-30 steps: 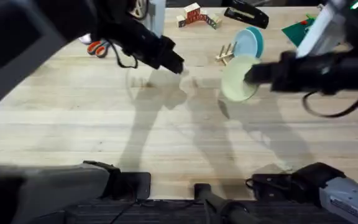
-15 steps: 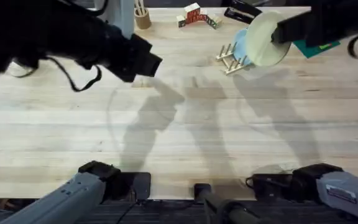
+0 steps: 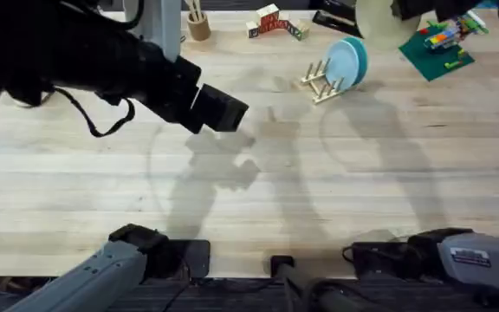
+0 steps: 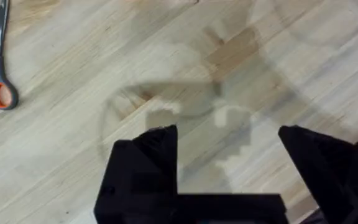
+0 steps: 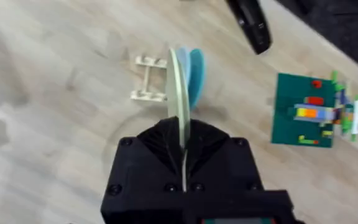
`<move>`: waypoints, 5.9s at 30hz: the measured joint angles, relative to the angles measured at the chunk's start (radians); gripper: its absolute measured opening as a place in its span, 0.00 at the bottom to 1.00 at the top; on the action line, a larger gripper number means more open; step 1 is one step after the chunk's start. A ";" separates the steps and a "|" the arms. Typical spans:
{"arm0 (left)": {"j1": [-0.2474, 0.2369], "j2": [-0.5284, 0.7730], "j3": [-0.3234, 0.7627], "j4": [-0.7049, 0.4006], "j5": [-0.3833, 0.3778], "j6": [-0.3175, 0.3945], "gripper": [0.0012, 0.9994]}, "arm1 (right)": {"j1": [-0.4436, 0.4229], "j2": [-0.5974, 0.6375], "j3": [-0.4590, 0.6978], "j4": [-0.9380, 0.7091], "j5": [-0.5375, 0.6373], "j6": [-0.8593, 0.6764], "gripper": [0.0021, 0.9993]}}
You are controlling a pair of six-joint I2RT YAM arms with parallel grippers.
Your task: Pick up the plates from the table one by one and place each into a slot on the dish rack.
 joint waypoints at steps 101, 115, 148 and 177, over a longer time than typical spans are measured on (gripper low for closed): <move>0.000 0.000 0.000 0.000 0.000 0.000 0.99 | -0.028 0.432 0.008 0.138 -0.086 0.037 0.03; 0.000 0.000 0.000 0.000 0.000 0.000 0.99 | -0.028 0.432 0.008 0.138 -0.086 0.037 0.10; 0.000 0.000 0.000 0.000 0.000 0.000 0.99 | -0.018 0.231 0.159 -0.140 -0.067 0.061 0.94; 0.000 0.000 0.000 0.000 0.000 0.000 0.99 | 0.103 -0.055 -0.217 -0.123 -0.068 0.268 1.00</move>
